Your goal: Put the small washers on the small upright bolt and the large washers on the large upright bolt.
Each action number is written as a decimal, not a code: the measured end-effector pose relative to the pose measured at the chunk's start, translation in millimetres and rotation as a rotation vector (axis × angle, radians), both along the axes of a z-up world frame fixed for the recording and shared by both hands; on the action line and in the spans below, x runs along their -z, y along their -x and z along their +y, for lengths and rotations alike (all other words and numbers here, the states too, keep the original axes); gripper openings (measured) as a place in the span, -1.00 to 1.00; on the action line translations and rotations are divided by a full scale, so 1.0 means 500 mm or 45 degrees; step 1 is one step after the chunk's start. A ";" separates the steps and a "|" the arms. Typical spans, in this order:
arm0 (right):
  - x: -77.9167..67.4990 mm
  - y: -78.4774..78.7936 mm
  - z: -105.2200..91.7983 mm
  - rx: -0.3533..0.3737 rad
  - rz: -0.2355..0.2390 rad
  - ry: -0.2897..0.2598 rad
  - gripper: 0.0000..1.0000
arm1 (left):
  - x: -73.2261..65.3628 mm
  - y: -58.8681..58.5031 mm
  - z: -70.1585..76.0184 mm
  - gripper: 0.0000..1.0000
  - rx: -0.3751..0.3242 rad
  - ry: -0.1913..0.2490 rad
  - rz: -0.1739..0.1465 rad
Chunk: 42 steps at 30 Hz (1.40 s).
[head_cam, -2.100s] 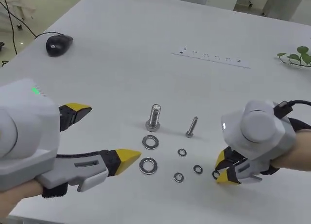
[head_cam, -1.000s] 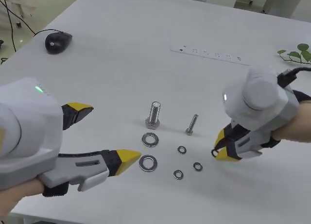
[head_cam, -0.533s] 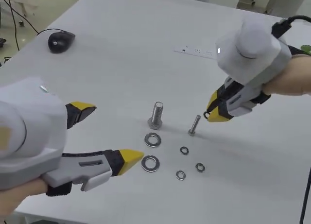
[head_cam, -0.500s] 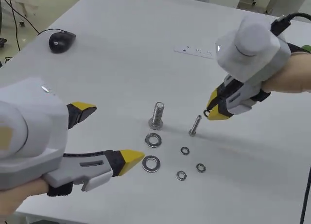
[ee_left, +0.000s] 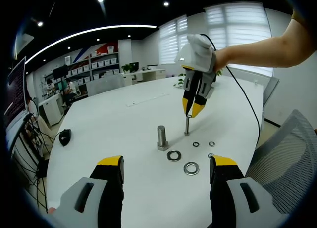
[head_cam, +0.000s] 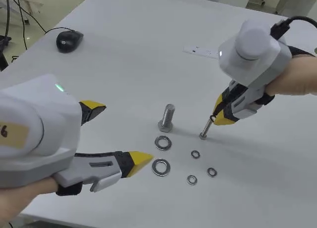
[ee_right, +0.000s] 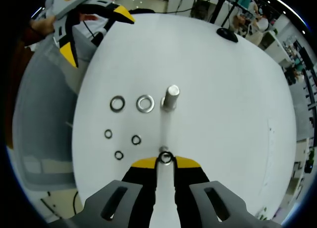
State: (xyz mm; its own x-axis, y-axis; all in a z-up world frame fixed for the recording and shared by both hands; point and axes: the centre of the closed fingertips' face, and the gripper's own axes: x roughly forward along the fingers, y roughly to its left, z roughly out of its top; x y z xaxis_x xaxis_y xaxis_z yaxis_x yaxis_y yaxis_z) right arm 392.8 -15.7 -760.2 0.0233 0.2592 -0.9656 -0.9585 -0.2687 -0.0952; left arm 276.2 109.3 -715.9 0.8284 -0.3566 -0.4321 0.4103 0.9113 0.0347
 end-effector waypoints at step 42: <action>0.094 -0.024 -0.024 0.039 -0.005 0.015 -0.61 | 0.000 -0.004 0.008 0.40 0.000 -0.008 0.000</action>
State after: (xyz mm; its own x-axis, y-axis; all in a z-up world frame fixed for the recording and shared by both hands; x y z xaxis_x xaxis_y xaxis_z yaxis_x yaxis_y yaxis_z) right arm 404.9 -27.5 -807.1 0.0345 0.2469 -0.9684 -0.9660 -0.2403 -0.0957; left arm 278.1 113.6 -715.8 0.8283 -0.3541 -0.4343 0.4106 0.9109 0.0403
